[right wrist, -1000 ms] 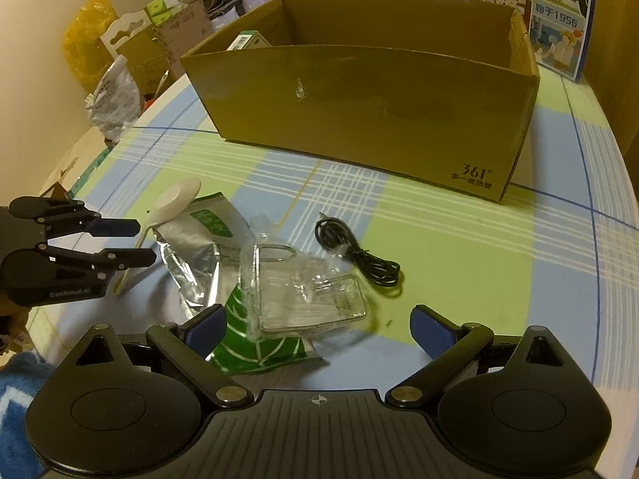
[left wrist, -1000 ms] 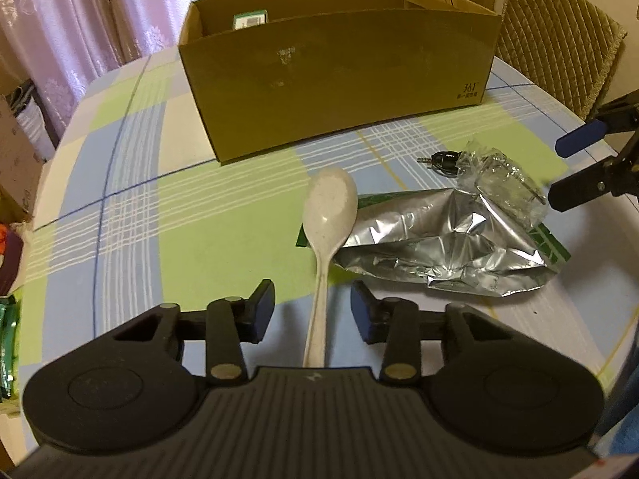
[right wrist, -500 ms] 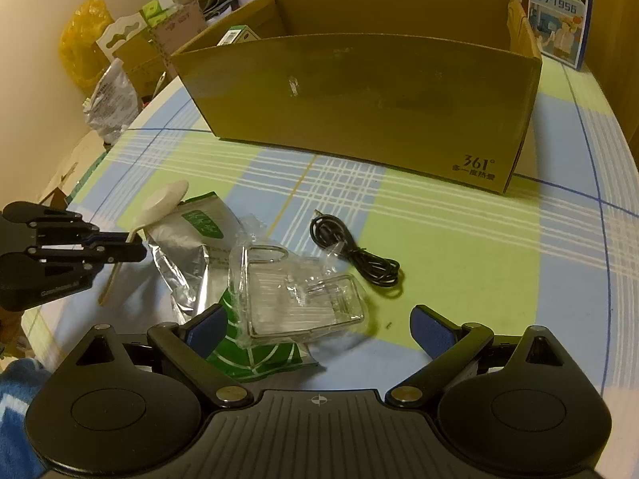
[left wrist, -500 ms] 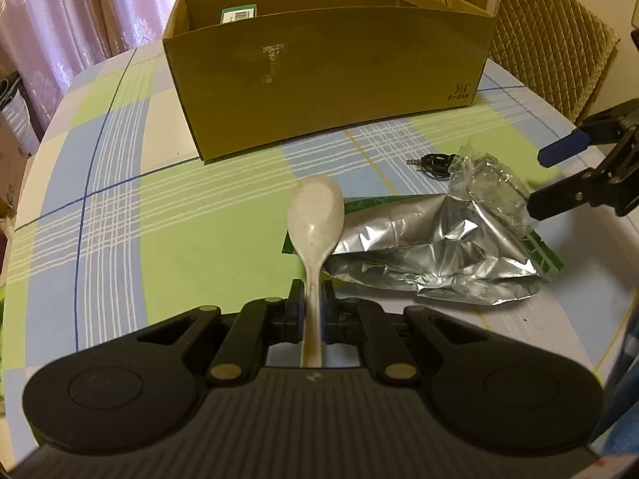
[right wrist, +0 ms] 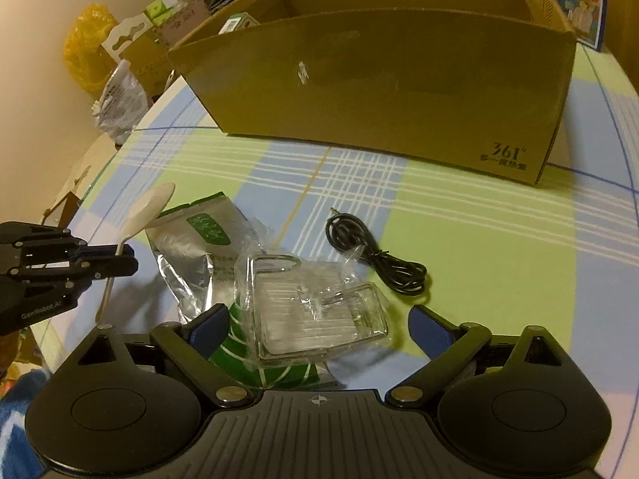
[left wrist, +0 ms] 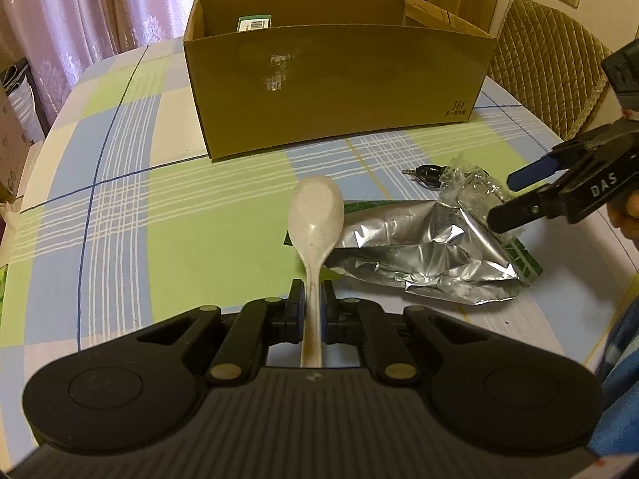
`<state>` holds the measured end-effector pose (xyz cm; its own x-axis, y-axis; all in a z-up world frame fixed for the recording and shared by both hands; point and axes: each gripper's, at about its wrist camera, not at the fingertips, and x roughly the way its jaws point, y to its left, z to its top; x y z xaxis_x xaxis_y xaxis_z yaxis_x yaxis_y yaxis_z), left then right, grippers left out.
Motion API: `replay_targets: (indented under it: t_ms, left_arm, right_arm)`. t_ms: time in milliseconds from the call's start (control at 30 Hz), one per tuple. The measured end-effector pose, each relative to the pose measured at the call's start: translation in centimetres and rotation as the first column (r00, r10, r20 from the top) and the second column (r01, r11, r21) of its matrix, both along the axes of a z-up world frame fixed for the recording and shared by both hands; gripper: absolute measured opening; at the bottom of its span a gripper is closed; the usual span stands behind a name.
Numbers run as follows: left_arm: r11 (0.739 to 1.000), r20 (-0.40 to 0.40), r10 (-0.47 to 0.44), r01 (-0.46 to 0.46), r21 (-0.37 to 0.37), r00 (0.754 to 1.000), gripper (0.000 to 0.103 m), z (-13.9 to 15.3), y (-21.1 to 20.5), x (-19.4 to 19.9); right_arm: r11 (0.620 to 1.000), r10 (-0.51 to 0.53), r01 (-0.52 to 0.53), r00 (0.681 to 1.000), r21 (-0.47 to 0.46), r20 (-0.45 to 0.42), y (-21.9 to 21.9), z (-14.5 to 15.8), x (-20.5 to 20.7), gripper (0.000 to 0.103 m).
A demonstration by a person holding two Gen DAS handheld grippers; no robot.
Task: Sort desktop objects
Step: 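Grasp the white spoon handle with the left tool while the right tool grasps the bagged clear rack, then lift and carry the spoon with the left tool while the right tool carries the bagged rack into the box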
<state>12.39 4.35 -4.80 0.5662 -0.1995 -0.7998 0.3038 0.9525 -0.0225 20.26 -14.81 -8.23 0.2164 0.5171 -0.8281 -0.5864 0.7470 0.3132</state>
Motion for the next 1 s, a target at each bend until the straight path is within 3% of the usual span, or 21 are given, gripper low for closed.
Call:
replay_targets:
  t_ms: [200, 333, 1000]
  left_arm:
    - [1.0, 0.005, 0.001, -0.001, -0.001, 1.0, 0.004, 0.2, -0.1, 0.0]
    - [1.0, 0.009, -0.004, 0.004, -0.001, 1.0, 0.004, 0.4, -0.4, -0.2]
    - [1.0, 0.039, -0.001, 0.001, 0.014, 0.999, 0.004, 3.4, -2.3, -3.6]
  right_arm:
    - [1.0, -0.027, 0.027, 1.0, -0.007, -0.008, -0.3, 0.1, 0.2, 0.068]
    - [0.998, -0.023, 0.025, 0.999, -0.051, 0.036, -0.4, 0.9, -0.8, 0.067]
    - [0.982, -0.155, 0.17, 0.976, -0.088, 0.152, -1.9, 6.0, -6.6, 0.067]
